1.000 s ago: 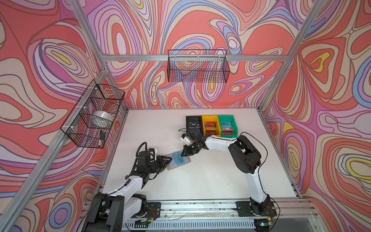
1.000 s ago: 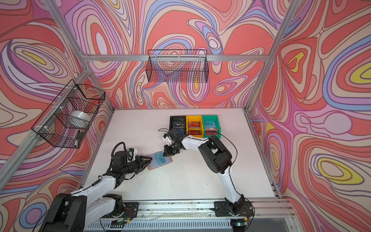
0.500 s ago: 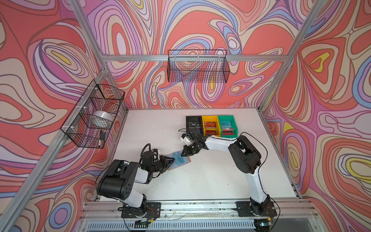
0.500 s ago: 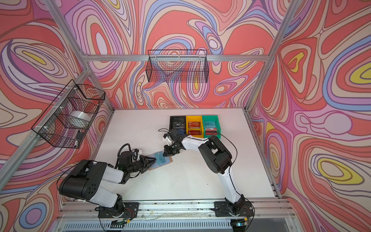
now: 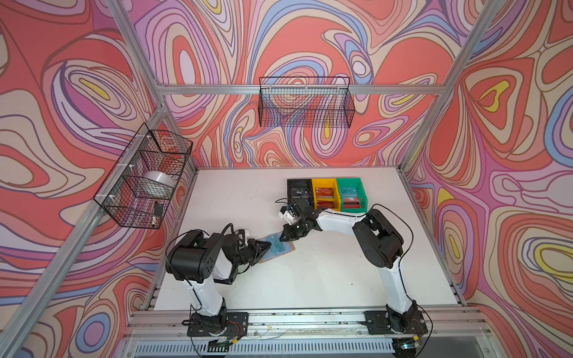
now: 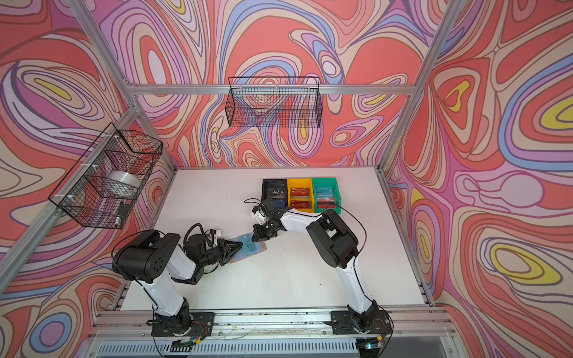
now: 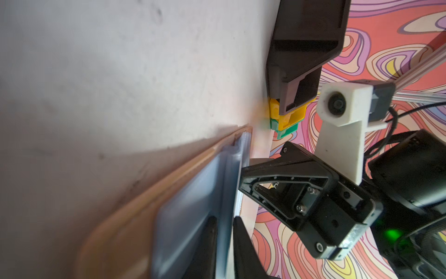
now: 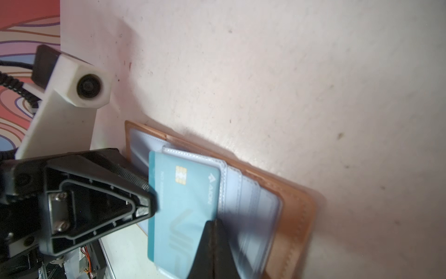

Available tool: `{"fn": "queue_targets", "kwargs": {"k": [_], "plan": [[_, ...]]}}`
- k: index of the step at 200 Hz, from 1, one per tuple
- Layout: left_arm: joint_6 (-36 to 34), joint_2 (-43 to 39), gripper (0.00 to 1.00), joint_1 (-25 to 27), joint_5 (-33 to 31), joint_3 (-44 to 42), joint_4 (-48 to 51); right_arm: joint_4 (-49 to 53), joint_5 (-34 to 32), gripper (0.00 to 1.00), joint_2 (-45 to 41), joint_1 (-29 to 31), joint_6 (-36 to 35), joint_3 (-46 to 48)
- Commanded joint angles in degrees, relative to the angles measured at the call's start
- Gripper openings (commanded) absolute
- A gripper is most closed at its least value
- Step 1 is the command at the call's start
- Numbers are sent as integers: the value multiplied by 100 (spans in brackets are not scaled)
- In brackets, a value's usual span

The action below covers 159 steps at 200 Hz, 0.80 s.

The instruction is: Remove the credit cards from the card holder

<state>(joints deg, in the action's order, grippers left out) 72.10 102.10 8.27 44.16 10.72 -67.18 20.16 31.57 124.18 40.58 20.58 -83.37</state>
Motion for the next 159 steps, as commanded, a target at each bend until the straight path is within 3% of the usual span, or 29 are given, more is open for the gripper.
{"fn": "queue_targets", "kwargs": {"k": [1,42,159], "plan": [[55,90,13,17,26,-51,-392,620,-495,0,365,78,-80,207],[-18,23,6,11,20,-53,-259,642,-494,0,382,73,-80,191],[-411,-336,3,16,0,-129,532,681,-521,0,404,72,-69,194]]}}
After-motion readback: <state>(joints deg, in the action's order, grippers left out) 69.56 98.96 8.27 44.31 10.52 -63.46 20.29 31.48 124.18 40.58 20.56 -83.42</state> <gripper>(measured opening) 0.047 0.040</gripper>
